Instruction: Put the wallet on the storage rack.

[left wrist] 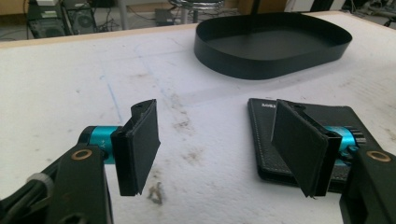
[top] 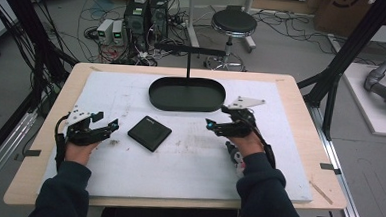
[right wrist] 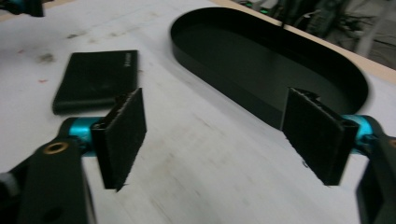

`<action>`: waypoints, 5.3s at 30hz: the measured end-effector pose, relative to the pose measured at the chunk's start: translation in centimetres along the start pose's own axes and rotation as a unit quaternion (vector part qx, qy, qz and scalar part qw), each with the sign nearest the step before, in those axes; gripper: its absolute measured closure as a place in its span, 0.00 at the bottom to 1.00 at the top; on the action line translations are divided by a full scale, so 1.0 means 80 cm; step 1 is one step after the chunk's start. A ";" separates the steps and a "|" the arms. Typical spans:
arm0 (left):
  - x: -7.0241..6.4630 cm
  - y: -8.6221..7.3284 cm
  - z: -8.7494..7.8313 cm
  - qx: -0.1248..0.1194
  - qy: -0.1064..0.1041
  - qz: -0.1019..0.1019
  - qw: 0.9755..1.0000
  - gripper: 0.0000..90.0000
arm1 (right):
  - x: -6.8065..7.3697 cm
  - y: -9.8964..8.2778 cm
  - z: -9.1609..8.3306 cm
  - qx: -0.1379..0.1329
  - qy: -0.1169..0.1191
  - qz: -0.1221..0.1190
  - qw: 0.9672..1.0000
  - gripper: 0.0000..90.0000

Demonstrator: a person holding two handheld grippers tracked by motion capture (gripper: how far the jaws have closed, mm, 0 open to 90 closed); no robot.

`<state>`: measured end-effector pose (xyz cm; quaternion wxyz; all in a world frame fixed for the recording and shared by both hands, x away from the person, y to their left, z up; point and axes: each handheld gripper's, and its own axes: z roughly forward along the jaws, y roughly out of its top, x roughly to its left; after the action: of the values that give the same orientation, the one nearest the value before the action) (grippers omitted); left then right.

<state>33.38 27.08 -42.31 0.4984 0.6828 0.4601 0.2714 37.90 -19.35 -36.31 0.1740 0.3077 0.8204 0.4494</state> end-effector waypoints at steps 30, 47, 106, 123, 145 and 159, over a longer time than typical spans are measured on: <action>0.007 0.000 -0.002 0.000 0.013 0.004 1.000 0.37 | 0.053 0.009 0.209 0.122 0.195 0.042 0.972 0.75; 0.011 -0.002 -0.007 -0.005 0.021 -0.005 1.000 0.37 | 0.029 0.048 0.102 0.056 0.063 -0.045 0.995 0.94; 0.008 -0.001 -0.003 -0.006 0.015 -0.003 1.000 0.37 | 0.027 0.046 0.057 0.047 0.078 -0.039 0.995 0.87; 0.006 -0.001 0.001 -0.004 0.010 0.000 1.000 0.37 | -0.069 0.098 0.107 0.029 -0.008 0.051 0.998 0.87; 0.005 -0.001 0.002 -0.003 0.004 0.005 1.000 0.37 | -0.105 0.074 0.167 0.070 -0.084 0.148 0.983 0.86; 0.006 -0.001 0.000 -0.008 0.002 0.001 1.000 0.37 | -0.120 0.088 0.099 0.038 -0.118 0.118 0.985 0.45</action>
<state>33.56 27.50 -42.45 0.5031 0.6787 0.4578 0.2769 52.00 -17.80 -34.50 0.2033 0.4600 0.7682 0.3962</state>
